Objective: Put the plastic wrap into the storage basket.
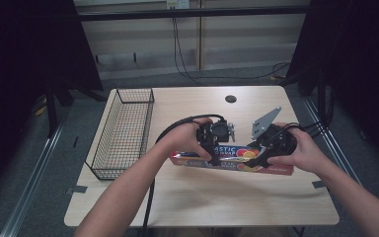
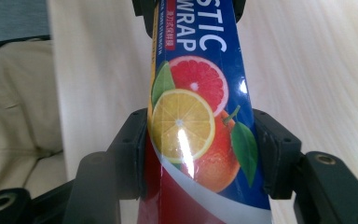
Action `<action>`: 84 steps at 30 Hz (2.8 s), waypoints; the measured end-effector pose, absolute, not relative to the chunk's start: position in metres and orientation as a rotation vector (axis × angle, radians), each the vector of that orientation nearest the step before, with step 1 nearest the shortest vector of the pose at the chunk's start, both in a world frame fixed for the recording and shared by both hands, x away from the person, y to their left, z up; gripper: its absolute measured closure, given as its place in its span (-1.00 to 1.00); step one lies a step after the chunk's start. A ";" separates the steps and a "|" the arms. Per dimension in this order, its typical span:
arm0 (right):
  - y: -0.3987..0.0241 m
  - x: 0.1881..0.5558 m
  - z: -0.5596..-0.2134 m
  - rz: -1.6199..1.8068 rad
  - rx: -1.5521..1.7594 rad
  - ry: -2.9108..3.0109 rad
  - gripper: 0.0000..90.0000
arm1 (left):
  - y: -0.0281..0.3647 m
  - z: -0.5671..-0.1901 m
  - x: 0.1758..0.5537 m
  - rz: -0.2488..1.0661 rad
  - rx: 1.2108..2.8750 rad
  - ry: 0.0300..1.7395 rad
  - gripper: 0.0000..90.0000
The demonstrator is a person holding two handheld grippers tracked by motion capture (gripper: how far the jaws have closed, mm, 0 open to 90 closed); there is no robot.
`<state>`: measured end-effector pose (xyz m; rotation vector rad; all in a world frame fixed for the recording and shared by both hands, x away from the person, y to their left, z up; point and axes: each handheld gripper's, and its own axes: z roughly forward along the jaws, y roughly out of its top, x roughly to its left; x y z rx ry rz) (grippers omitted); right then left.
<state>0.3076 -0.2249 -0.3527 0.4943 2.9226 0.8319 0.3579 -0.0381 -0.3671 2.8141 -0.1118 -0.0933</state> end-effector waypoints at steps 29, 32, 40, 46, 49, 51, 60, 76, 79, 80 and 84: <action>-0.254 0.324 -0.338 0.997 0.650 2.781 -0.95 | 0.009 -0.339 0.355 -0.029 2.896 0.201 -0.01; -0.262 0.323 -0.337 0.988 0.674 2.784 -1.00 | 0.020 -0.340 0.360 -0.036 2.896 0.281 -0.01; -0.268 0.321 -0.349 0.980 0.697 2.790 -1.00 | 0.038 -0.340 0.373 -0.028 2.876 0.470 -0.01; -0.269 0.319 -0.357 0.966 0.721 2.774 -1.00 | 0.050 -0.340 0.383 -0.018 2.855 0.582 -0.01; -0.269 0.317 -0.363 0.957 0.746 2.760 -1.00 | 0.055 -0.341 0.387 -0.009 2.832 0.670 -0.01; -0.268 0.317 -0.365 0.960 0.755 2.751 -1.00 | 0.057 -0.342 0.388 0.006 2.816 0.705 -0.01; -0.266 0.311 -0.375 0.961 0.769 2.735 -1.00 | 0.067 -0.340 0.397 0.024 2.780 0.833 -0.01; -0.265 0.303 -0.390 0.978 0.814 2.734 -1.00 | 0.091 -0.331 0.406 0.074 2.685 1.096 -0.01; -0.266 0.302 -0.391 0.983 0.819 2.731 -1.00 | 0.095 -0.330 0.408 0.073 2.677 1.124 -0.01; -0.266 0.302 -0.391 0.983 0.819 2.731 -1.00 | 0.095 -0.330 0.408 0.073 2.677 1.124 -0.01; -0.267 0.301 -0.393 0.988 0.829 2.727 -1.00 | 0.103 -0.327 0.411 0.081 2.664 1.181 -0.01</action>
